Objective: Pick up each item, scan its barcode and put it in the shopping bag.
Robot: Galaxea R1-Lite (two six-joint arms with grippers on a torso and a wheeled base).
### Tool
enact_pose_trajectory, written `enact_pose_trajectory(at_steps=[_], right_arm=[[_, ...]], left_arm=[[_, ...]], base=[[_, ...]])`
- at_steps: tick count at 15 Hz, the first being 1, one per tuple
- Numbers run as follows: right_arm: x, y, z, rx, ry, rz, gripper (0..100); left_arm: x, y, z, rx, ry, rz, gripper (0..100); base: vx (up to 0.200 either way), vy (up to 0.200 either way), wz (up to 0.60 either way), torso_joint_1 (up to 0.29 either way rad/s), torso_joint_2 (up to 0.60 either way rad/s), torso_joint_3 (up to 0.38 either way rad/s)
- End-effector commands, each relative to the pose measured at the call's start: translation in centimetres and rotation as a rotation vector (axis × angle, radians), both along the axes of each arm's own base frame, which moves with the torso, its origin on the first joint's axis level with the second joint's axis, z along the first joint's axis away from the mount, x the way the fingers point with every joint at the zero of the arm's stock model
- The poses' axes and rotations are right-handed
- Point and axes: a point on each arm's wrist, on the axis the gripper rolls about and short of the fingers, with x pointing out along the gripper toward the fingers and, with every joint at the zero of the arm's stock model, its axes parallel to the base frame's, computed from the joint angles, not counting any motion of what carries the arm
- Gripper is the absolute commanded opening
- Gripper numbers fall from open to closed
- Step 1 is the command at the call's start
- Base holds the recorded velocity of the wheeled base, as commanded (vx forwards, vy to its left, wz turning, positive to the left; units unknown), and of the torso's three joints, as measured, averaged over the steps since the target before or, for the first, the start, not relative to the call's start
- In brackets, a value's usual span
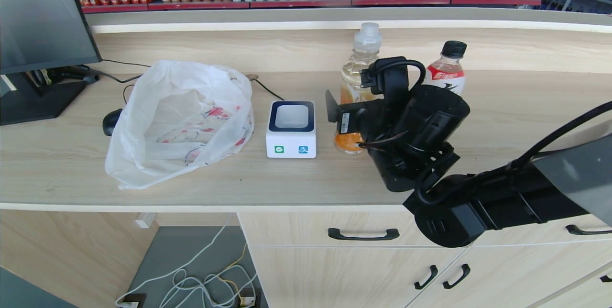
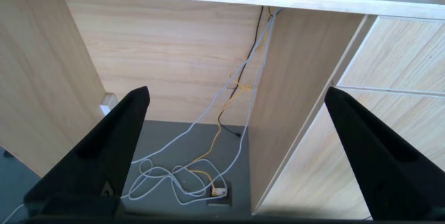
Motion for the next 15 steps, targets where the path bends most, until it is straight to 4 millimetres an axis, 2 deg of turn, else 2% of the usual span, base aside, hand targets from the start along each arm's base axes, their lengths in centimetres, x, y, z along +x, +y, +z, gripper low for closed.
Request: enact_pose_trajectory(at_steps=[1, 4, 15], right_arm=[[0.2, -0.1, -0.1, -0.003, 0.002, -0.004, 100], [0.7, -0.4, 0.2, 0.007, -0.010, -0.018, 100], [1.7, 0.5, 0.0, 0.022, -0.026, -0.021, 100]], left_arm=[[0.0, 0.0, 0.0, 0.000, 0.000, 0.000, 100], [0.0, 0.0, 0.0, 0.000, 0.000, 0.000, 100], [0.0, 0.0, 0.0, 0.000, 0.000, 0.000, 100]], base=[[0.000, 0.000, 0.00, 0.000, 0.00, 0.000], [0.000, 0.000, 0.00, 0.000, 0.00, 0.000], [0.000, 0.000, 0.00, 0.000, 0.00, 0.000]])
